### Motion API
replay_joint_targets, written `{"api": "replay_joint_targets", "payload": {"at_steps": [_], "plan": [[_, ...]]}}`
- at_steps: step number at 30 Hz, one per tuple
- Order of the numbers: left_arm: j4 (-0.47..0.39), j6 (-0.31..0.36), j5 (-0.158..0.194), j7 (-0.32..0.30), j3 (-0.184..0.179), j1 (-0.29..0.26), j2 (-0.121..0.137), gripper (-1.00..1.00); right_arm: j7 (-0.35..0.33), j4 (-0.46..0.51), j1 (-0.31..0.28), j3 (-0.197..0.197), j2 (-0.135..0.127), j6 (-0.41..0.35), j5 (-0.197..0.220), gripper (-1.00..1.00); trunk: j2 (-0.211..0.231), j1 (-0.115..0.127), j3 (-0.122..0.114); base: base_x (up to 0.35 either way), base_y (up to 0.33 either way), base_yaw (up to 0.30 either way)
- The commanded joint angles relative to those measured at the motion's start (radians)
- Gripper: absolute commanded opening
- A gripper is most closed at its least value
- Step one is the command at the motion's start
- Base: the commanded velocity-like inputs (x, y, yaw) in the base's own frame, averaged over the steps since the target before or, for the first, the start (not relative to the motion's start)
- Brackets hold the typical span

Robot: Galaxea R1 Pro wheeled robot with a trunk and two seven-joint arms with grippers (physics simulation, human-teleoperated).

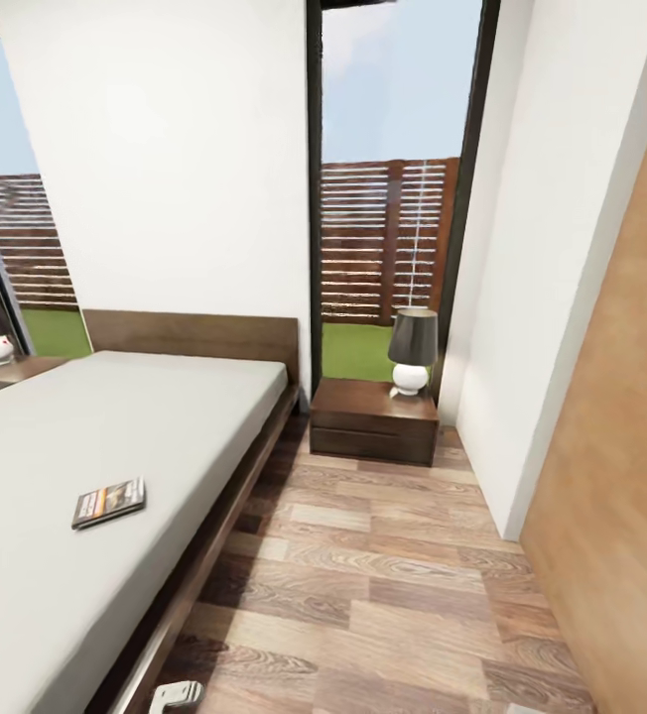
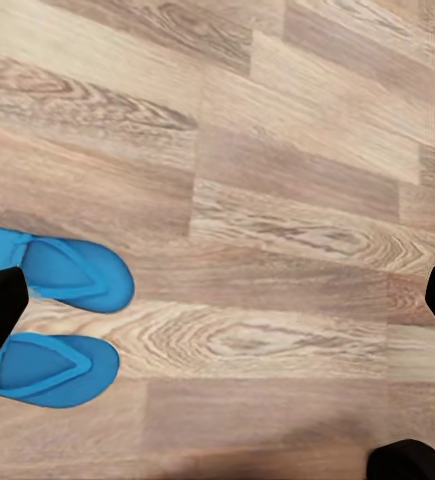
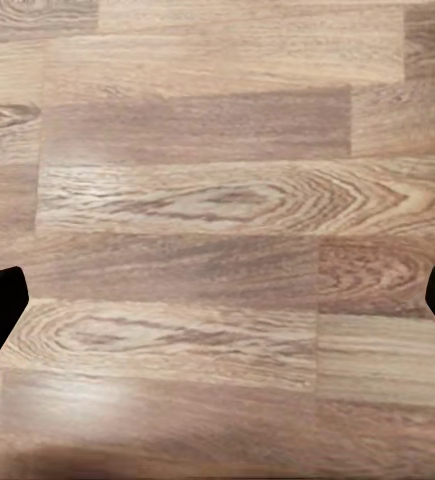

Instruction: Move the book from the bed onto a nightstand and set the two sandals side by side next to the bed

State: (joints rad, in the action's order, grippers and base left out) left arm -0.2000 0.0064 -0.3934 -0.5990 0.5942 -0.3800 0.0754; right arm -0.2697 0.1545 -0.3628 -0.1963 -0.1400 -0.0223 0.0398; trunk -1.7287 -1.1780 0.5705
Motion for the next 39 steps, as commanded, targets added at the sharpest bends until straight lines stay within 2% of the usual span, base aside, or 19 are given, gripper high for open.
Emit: {"api": "replay_joint_targets", "payload": {"at_steps": [1,39], "plan": [[-0.001,0.0,-0.008,-0.005,0.009,0.0,0.0,1.0,-0.005,0.0,-0.001,-0.005,0.0,-0.002,0.004,1.0,-0.001,0.0,0.001,0.0,0.0,-0.3],[-0.001,0.0,-0.008,-0.005,0.007,0.0,0.0,1.0,-0.005,0.0,-0.001,-0.005,0.0,-0.002,0.005,1.0,-0.001,0.0,0.001,0.0,0.0,-0.296]]}}
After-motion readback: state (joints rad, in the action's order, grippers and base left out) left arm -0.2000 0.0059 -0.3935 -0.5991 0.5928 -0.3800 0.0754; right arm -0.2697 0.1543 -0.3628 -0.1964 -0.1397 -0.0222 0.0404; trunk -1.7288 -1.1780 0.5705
